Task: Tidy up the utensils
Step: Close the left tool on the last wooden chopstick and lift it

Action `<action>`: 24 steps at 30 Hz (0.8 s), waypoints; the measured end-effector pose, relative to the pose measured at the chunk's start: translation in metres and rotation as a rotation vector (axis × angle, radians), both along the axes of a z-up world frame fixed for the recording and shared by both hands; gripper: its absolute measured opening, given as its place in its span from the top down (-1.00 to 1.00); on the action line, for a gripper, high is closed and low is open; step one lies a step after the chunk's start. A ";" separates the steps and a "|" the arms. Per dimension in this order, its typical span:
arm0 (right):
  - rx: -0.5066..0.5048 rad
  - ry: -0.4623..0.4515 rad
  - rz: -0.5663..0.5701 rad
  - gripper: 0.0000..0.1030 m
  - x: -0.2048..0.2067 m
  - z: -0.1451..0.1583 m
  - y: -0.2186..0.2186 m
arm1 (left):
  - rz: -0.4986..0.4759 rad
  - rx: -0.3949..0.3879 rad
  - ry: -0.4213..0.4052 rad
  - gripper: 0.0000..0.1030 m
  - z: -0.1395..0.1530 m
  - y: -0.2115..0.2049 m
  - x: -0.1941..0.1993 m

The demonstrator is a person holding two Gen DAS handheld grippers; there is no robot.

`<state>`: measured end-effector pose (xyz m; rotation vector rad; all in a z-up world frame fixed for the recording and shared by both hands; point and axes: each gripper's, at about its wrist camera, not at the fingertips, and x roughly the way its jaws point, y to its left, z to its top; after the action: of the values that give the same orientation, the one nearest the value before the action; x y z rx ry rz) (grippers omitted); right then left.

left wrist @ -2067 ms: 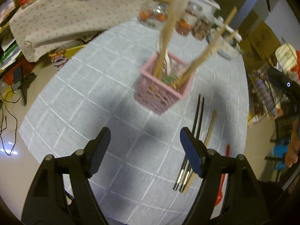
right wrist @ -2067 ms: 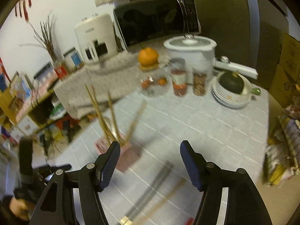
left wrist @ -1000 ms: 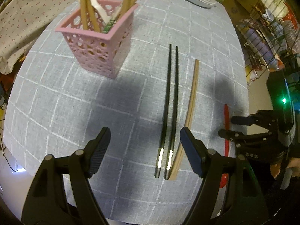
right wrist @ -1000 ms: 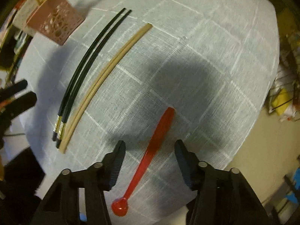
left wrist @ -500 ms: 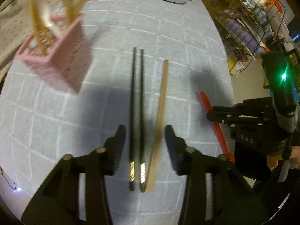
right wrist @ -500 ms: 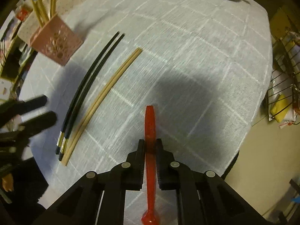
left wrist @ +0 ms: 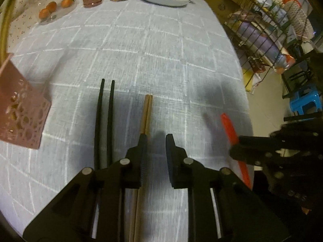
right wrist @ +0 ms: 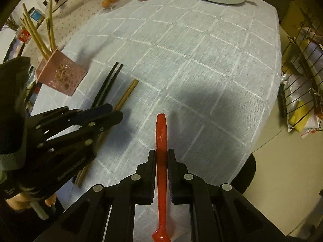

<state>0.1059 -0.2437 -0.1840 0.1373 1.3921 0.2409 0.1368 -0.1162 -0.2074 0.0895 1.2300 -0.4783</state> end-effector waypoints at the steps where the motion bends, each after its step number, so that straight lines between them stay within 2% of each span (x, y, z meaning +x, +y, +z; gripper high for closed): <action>1: 0.001 0.003 -0.004 0.79 0.001 0.000 -0.004 | 0.004 0.000 -0.013 0.66 0.001 0.000 0.001; 6: -0.001 0.009 -0.018 0.79 -0.002 -0.003 -0.001 | 0.016 0.028 -0.027 0.72 0.000 -0.004 0.007; 11: 0.003 0.015 -0.037 0.79 -0.002 -0.006 -0.002 | 0.037 0.017 -0.004 0.72 0.002 -0.006 0.011; 19: 0.005 0.015 -0.037 0.79 0.000 -0.007 0.002 | 0.037 0.093 -0.018 0.72 -0.003 -0.006 0.011; 24: -0.012 0.006 -0.032 0.79 0.002 -0.007 0.005 | 0.002 0.143 -0.042 0.73 -0.007 -0.010 0.010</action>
<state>0.1078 -0.2392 -0.1910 0.1510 1.3957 0.2056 0.1470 -0.1265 -0.2141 0.2183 1.2223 -0.3845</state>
